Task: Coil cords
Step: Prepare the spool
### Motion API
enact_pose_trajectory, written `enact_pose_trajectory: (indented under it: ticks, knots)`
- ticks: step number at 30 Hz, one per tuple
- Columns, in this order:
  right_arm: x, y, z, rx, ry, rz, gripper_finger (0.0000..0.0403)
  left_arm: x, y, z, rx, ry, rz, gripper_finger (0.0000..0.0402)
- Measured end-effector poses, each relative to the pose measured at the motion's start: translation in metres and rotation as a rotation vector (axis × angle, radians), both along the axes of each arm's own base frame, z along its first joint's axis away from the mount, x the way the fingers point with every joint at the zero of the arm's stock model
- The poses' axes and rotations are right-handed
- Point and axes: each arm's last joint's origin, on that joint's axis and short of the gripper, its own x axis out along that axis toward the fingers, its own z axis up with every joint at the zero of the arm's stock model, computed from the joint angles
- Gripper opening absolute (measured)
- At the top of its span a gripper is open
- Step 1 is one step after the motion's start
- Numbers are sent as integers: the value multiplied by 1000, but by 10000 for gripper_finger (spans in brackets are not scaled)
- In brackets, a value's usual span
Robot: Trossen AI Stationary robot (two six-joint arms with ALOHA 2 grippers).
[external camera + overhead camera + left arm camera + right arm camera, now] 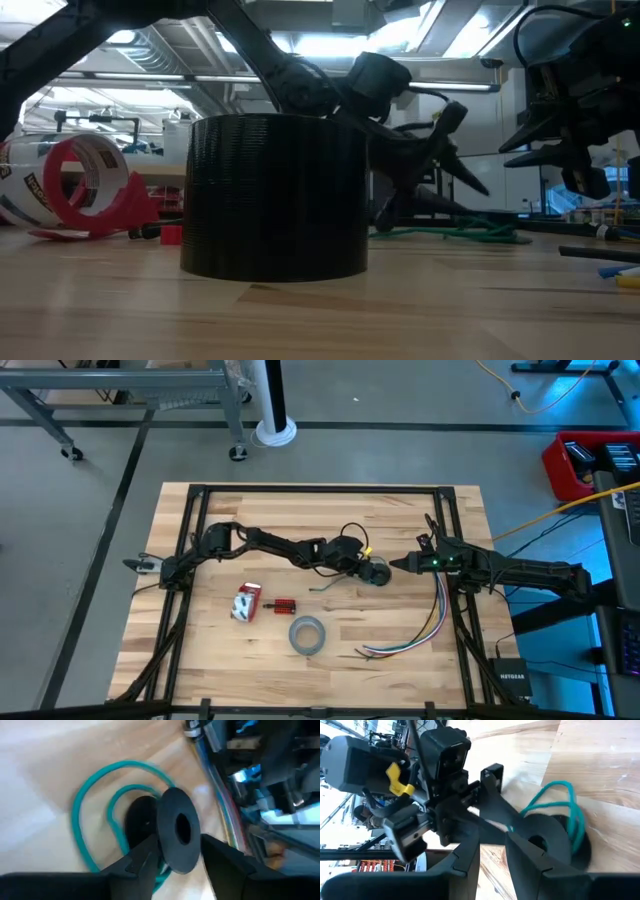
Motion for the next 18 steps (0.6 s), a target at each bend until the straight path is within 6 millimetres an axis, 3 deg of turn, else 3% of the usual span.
enact_pose_trajectory:
  ticks: [6, 14, 18]
  knots:
    - [0, 0, 0, 0, 0, 0, 97, 2, 0, -4, 2, -27, -14, 129]
    - [0, 0, 0, 0, 0, 0, 97, 2, 0, -5, 58, -28, -41, 18]
    - [0, 0, 0, 0, 0, 0, 97, 2, -1, -5, 87, -29, -55, 8]
